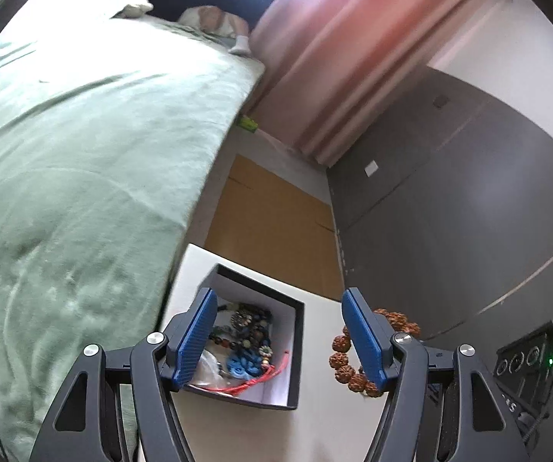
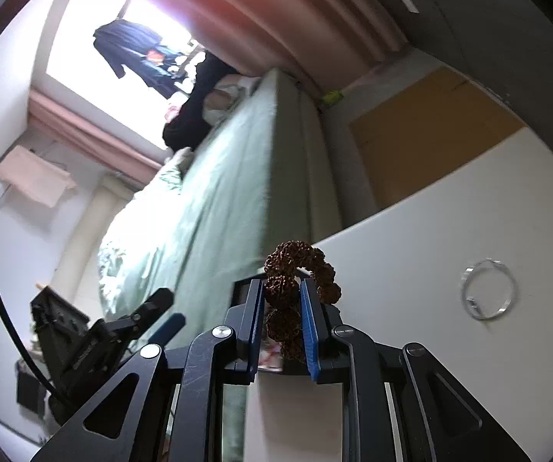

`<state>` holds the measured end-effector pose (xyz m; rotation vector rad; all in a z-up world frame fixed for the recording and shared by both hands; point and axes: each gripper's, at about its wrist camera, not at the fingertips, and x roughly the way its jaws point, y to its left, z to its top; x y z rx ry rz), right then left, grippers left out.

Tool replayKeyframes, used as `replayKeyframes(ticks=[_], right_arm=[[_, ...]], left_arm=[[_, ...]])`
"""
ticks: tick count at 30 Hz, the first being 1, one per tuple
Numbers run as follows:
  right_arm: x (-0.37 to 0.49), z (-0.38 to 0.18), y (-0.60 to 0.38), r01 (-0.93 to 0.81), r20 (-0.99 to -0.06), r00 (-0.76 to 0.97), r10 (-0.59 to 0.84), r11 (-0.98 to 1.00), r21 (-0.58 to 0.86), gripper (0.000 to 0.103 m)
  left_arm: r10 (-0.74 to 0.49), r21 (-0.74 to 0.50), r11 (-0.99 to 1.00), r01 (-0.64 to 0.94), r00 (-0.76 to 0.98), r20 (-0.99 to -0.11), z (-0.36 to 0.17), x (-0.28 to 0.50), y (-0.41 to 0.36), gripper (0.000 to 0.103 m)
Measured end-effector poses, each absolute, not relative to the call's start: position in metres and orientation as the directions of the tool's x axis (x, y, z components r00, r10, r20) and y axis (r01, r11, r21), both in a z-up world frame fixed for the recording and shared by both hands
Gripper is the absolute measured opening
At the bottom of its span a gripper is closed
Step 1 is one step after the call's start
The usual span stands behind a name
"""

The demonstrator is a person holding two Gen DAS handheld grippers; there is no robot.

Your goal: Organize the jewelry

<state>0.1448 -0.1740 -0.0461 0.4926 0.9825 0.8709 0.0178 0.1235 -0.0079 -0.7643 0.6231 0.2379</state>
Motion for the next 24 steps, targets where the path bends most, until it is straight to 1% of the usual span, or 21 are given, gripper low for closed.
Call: replayKeyframes(ticks=[3, 8, 11, 12, 13, 14, 15, 16, 18, 20, 24], right_arm=[[0.142, -0.042, -0.166, -0.434, -0.469, 0.255, 0.845, 0.534, 0.726, 0.02], [0.138, -0.043, -0.141, -0.447, -0.44, 0.203, 0.875, 0.483, 0.753, 0.02], [0.136, -0.045, -0.121, -0.459, -0.386, 0.146, 0.911, 0.408, 0.789, 0.02], [0.137, -0.046, -0.114, -0.462, -0.381, 0.142, 0.914, 0.401, 0.791, 0.02], [0.138, -0.047, -0.108, -0.462, -0.422, 0.151, 0.894, 0.441, 0.77, 0.022], [0.137, -0.051, -0.104, -0.462, -0.471, 0.15, 0.869, 0.482, 0.744, 0.027], [0.138, -0.055, -0.101, -0.456, -0.509, 0.144, 0.848, 0.514, 0.727, 0.047], [0.139, -0.059, -0.103, -0.438, -0.541, 0.159, 0.826, 0.55, 0.711, 0.056], [0.14, -0.062, -0.112, -0.416, -0.553, 0.191, 0.811, 0.577, 0.703, 0.056], [0.142, -0.064, -0.124, -0.393, -0.579, 0.201, 0.79, 0.607, 0.691, 0.061], [0.143, -0.062, -0.151, -0.373, -0.617, 0.236, 0.751, 0.656, 0.656, 0.062]], left_arm=[[-0.003, -0.581, 0.687, -0.435, 0.799, -0.602, -0.007, 0.013, 0.133, 0.068], [0.016, -0.612, 0.653, -0.446, 0.816, -0.578, -0.002, 0.001, 0.148, 0.068], [0.028, -0.621, 0.638, -0.455, 0.82, -0.572, 0.001, -0.005, 0.154, 0.068], [0.031, -0.623, 0.636, -0.456, 0.821, -0.57, 0.002, -0.006, 0.156, 0.068], [0.034, -0.621, 0.636, -0.458, 0.821, -0.57, 0.002, -0.007, 0.155, 0.068], [0.038, -0.617, 0.638, -0.461, 0.819, -0.573, 0.003, -0.007, 0.154, 0.068], [0.039, -0.612, 0.642, -0.462, 0.817, -0.576, 0.004, -0.006, 0.154, 0.068], [0.038, -0.607, 0.647, -0.462, 0.814, -0.58, 0.003, -0.006, 0.153, 0.069], [0.031, -0.599, 0.655, -0.46, 0.809, -0.587, 0.004, -0.003, 0.149, 0.072], [0.022, -0.595, 0.665, -0.451, 0.808, -0.588, 0.004, 0.0, 0.145, 0.08], [0.003, -0.579, 0.694, -0.427, 0.807, -0.591, 0.006, 0.007, 0.13, 0.081]])
